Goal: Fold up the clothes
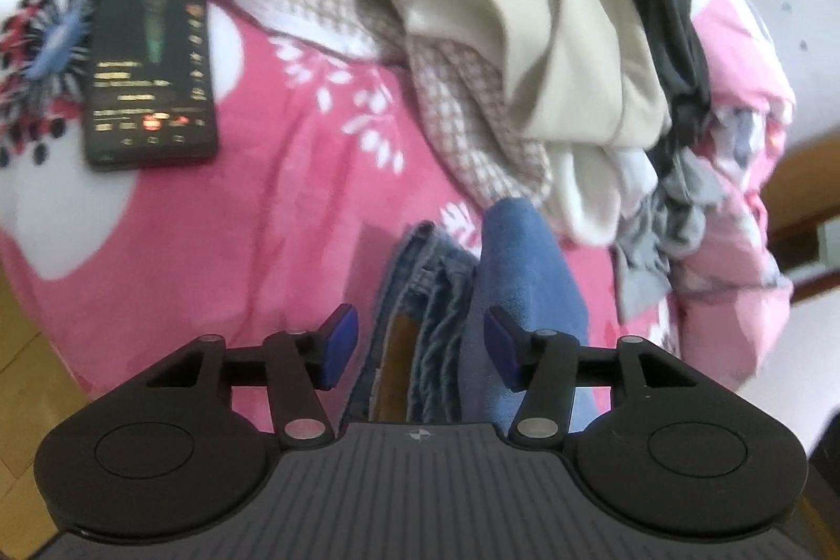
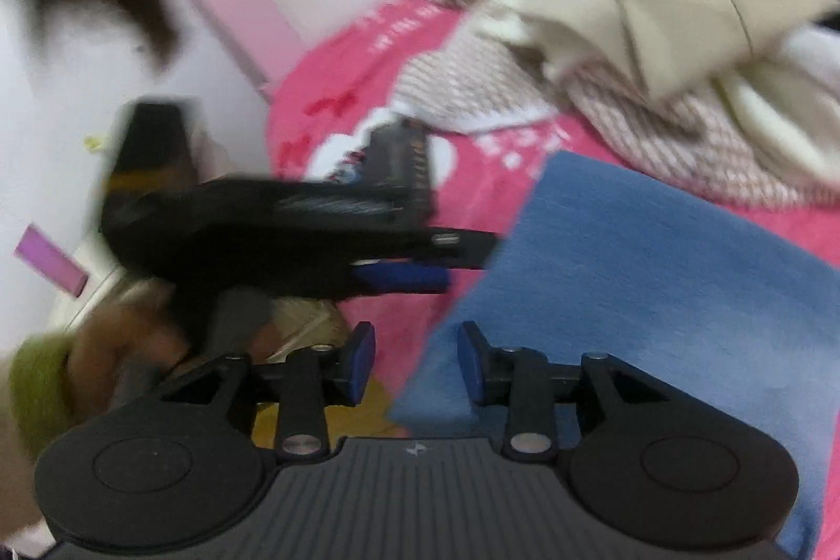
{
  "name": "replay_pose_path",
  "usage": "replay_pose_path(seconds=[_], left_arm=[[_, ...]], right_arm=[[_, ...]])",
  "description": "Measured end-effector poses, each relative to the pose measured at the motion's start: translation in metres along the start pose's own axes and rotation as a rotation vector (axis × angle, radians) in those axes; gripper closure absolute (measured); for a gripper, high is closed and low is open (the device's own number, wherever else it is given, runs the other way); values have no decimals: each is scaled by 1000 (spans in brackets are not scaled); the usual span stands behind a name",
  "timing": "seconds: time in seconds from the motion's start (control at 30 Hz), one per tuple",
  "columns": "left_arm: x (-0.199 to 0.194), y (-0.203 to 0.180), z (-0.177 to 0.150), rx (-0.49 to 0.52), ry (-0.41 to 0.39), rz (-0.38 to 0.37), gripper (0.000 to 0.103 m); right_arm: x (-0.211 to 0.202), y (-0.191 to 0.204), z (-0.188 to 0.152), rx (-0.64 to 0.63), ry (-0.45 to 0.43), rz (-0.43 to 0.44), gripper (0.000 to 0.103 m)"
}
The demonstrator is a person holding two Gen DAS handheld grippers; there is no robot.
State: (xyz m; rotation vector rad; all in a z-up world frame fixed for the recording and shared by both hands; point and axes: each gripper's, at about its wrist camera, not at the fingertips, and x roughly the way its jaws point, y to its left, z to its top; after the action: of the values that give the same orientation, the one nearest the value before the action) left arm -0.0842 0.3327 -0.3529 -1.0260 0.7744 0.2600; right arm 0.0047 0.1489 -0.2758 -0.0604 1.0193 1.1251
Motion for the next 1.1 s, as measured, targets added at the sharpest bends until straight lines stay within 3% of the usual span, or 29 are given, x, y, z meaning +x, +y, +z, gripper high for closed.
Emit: replay_pose_path(seconds=[0.13,0.27,0.33,0.4,0.47,0.53,0.6,0.73,1.1], left_arm=[[-7,6,10,-5,36,-11,49],[-18,1,13,14,84,-69,43],[-14,-12,7,84,145,-80,38],[-3,-27,-3,170,206,-44,37],[7,-39,-14,268,235,13,46],[15,-45,-21,341,247,54,67],[18,-43,-19,331,271,26,80],[24,-34,-9,310,289,-9,87],[36,-27,-4,347,324,31,81]], right_arm=[[-38,-2,-20,44,-41,-12,66],[-73,-33,-34,144,-65,-169,66],[-85,-52,-40,204,-75,-252,71],[-97,-71,-46,265,-84,-334,77],[-108,-87,-52,314,-97,-416,82],[-114,-92,-58,322,-118,-461,86],[-114,-91,-62,315,-133,-457,87],[-104,-84,-77,301,-105,-434,88],[-64,-55,-122,245,55,-358,88]])
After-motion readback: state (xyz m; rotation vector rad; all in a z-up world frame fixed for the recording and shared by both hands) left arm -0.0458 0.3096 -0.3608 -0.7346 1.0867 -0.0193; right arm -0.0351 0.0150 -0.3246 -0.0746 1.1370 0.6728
